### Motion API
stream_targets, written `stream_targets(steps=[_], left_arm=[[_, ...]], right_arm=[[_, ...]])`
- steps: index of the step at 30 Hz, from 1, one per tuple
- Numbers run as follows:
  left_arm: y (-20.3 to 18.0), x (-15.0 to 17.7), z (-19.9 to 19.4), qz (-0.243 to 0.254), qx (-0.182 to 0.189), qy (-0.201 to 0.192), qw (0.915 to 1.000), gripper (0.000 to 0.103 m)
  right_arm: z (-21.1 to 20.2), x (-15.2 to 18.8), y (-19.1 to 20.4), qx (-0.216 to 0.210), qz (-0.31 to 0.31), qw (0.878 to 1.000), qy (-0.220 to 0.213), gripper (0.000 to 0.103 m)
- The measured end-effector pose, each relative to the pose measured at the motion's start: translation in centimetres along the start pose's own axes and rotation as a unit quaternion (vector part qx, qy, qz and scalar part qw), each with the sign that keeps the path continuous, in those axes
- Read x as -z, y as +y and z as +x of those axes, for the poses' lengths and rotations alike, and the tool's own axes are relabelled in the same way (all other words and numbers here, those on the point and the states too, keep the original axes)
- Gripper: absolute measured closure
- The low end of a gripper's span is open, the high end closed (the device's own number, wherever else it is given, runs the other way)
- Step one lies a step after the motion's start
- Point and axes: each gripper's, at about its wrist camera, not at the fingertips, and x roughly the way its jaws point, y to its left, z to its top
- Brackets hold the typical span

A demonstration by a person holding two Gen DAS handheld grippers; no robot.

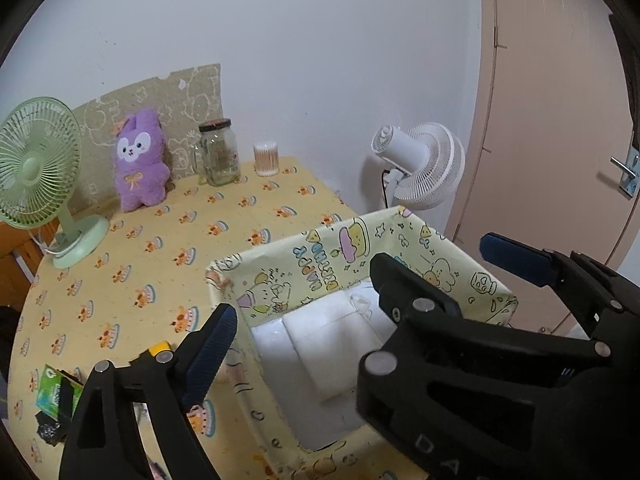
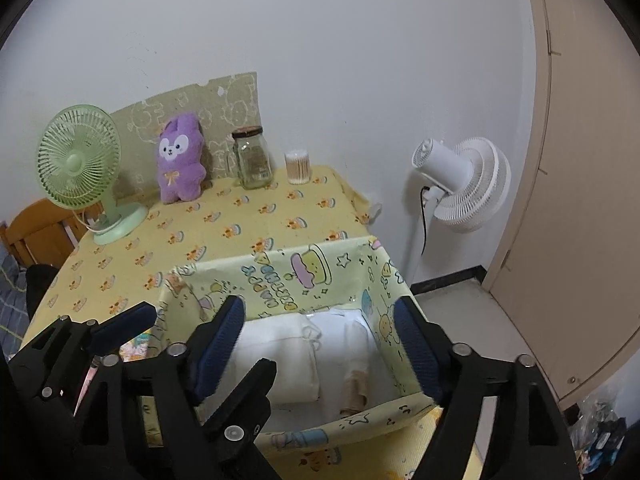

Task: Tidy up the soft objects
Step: 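Withdraw both grippers from the box back toward the table items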

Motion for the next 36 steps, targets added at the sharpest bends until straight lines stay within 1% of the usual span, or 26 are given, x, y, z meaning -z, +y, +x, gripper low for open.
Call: stream_targets(steps=[4,12,24,30,36], left_arm=[[0.5,-0.1,-1.4,-0.005,-0.014,-0.014,0.9998,0.007],[1.6,-0.1,-4.3,-0.009,-0.031,-0.039,0.9987,0.005],[3.6,1.3,-7.7,-0.025,-0.049,-0.054,0.997,0.005],[4.9,2.2,-9.1,-0.03,-0.073,-0.051,0.9956,0.005],[5.7,3.0,-10.5,-0.035,-0.082,-0.06,0.9942,0.005]], right_arm=[[-1.3,-0.3,0.8,-0.001,-0.008,1.0,-0.013,0.013],[-4.1,-0.8,2.5,0.0,-0.017,0.999,-0.044,0.0],[-6.8,-0.3,5.5,-0.014,-0.036,0.997,-0.061,0.0],[-7.2,0.2,7.1,-0.033,-0.032,0.998,-0.047,0.0],[-8.3,0.9,8.8,-0.043,-0.036,0.997,-0.055,0.0]])
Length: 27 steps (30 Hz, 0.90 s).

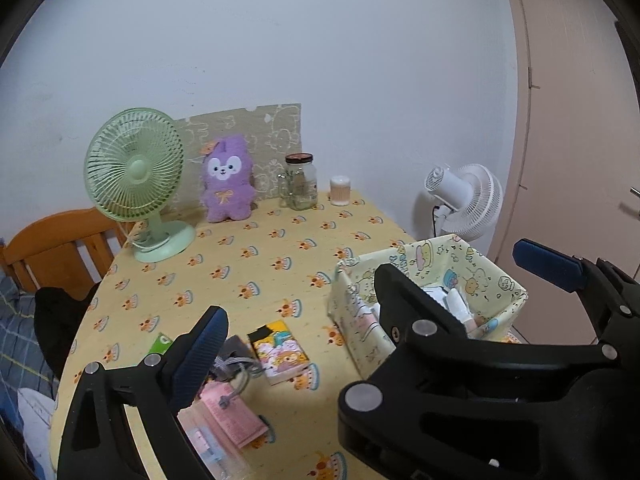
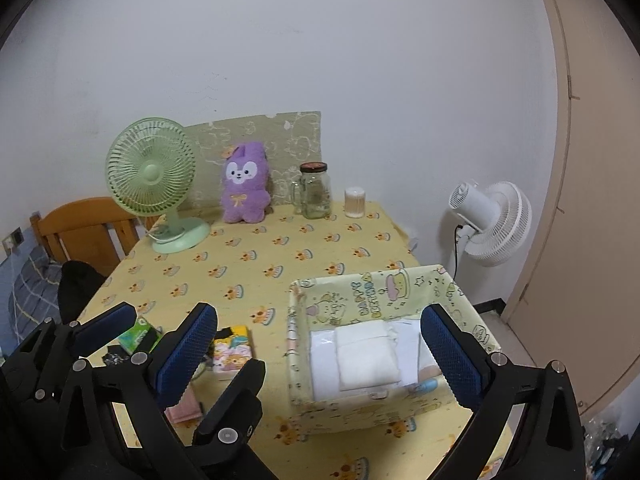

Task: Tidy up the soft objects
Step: 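Withdraw both grippers from the box back toward the table items, then grasp the clear straw pack with the left gripper while the right grasps the pink paper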

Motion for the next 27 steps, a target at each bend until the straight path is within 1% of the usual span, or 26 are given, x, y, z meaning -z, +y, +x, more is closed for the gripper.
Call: stream_targets(steps=[5,12,19,27], left_arm=[[1.2,0.8,-0.5,-0.011,-0.01,0.001,0.9999,0.005],[3.0,2.5,-0.4,-0.024,-0.026,0.016,0.9992,0.005],[4.7,4.7,-0.6,-0.037,-0.05,0.023,0.9978,0.005],[6.8,7.4,0.6,-0.064,-0.068,0.049,0.9944,0.005]], right_arm=[[0.0,0.5,1.1,-0.012,-0.003,1.0,0.006,0.0],[0.7,1.9,3.1,-0.029,-0.009,0.999,0.02,0.0],[1.7,3.6,5.1,-0.055,-0.019,0.998,0.026,0.0],[3.6,6.0,7.5,-0.081,-0.03,0.995,0.046,0.0]])
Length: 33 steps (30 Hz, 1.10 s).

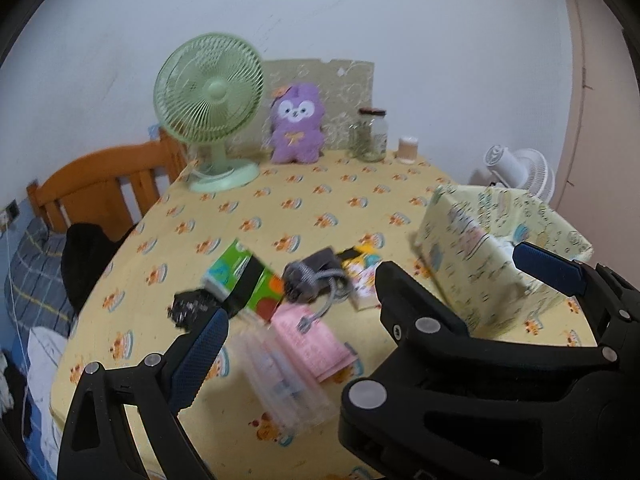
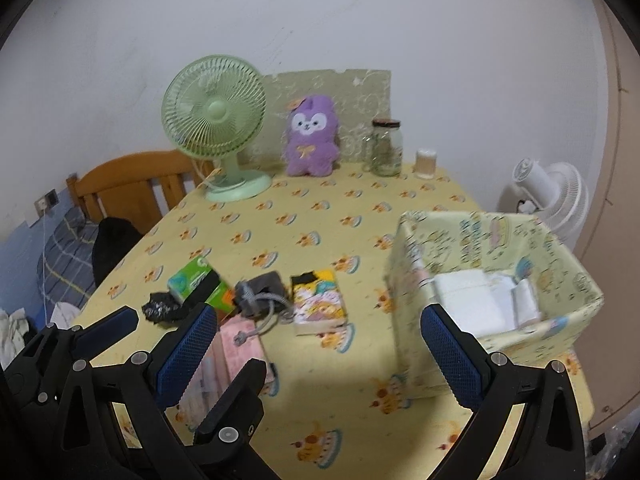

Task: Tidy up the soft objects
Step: 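Grasp the clear straw pack with the left gripper while the right grasps the pink paper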

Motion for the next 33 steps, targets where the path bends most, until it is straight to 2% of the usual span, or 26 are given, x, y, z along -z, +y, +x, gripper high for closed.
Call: stream_targets(steps=[3,11,21,24,28,29,30,33], left_arm=[[1.1,0.9,0.9,-0.019,-0.001,0.011,0.9998,0.005],[2.6,2.7,3.1,-0.033,-0.026,0.046,0.9981,0.005],[3.4,4.1,5.6,-0.048,-0.02,0.078,0.9956,0.007],[3.4,4.2,6.1,-0.051,-0.019,0.079,0.9954,0.014],[3.7,4.3,6.7,-0.059,-0.011,0.086,0.9945,0.038],[3.7,4.3,6.6,-0.057,-0.009,0.084,0.9948,0.05],[3.6,4.2,6.3,-0.055,-0.01,0.077,0.9955,0.057],[3.7,4.1,6.2,-0.049,-0.014,0.073,0.9961,0.064]], right_arm=[[0.8,0.6,0.7,-0.004,-0.004,1.0,0.001,0.0],[3.9,2.4,2.2,-0.018,-0.014,0.999,0.032,0.0],[7.1,3.9,2.6,-0.015,-0.014,0.997,0.072,0.0],[7.6,4.1,2.5,-0.013,-0.013,0.997,0.079,0.0],[8.2,4.3,2.5,-0.01,-0.017,0.996,0.087,0.0],[8.2,4.3,2.5,-0.012,-0.016,0.996,0.087,0.0],[8.3,4.3,2.5,-0.019,-0.013,0.996,0.088,0.0],[8.5,4.2,2.8,-0.021,-0.014,0.996,0.089,0.0]])
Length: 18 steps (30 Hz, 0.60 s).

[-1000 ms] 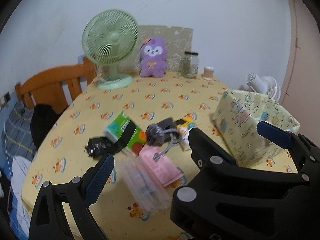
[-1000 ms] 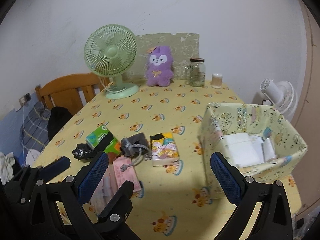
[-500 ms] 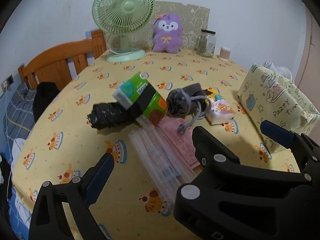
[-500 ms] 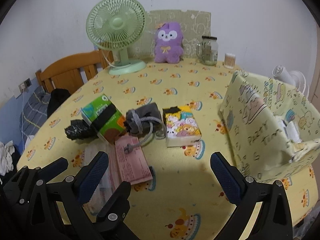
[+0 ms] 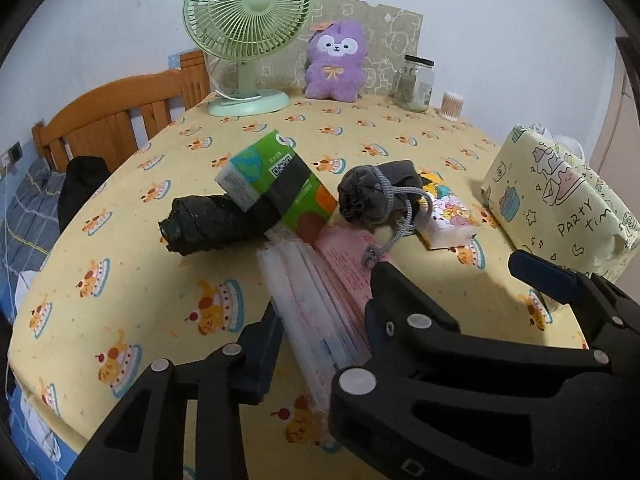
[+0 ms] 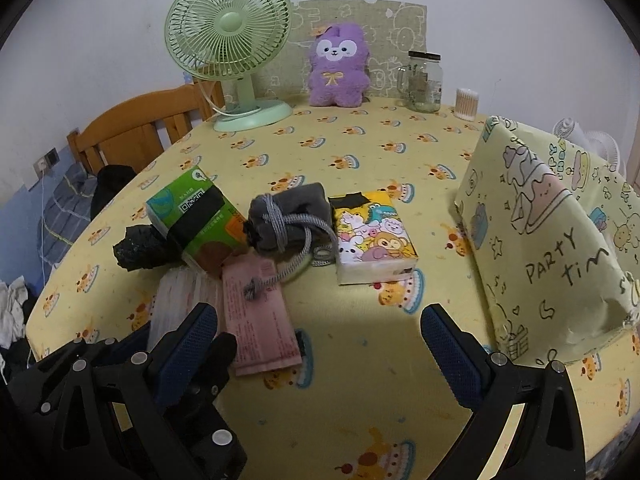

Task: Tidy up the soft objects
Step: 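Grasp the clear straw pack with the left gripper while the right grasps the pink paper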

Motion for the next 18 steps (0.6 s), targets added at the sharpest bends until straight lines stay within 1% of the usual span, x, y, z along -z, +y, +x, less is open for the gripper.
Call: stream_targets(steps=[2,7,9,13,16,18], left_arm=[[0.3,0.0,0.0,0.004,-0.005,-0.002,1.0,0.068],[1.0,0.1,-0.4,0.018,-0.031,-0.007,0.9993,0.069],[1.2,0.1,-0.2,0.024,-0.038,-0.007,0.999,0.069],[1.8,0.1,0.5,0.02,-0.039,0.003,0.999,0.066],[2.2,-0.2,0.9,0.002,-0.035,0.005,0.9994,0.066],[2.2,-0.3,1.1,0.001,-0.033,0.004,0.9995,0.066]], right_arm=[[0.2,0.0,0.4,-0.001,-0.006,1.0,0.003,0.0],[0.5,-0.2,1.4,-0.011,-0.016,1.0,0.007,0.001],[0.8,-0.3,1.7,-0.012,-0.02,1.0,0.011,0.008],[1.6,-0.3,2.1,-0.008,-0.022,0.999,0.024,0.012],[1.9,-0.3,1.9,-0.013,-0.005,1.0,0.026,0.015],[2.0,-0.3,1.8,-0.017,0.004,1.0,0.025,0.018]])
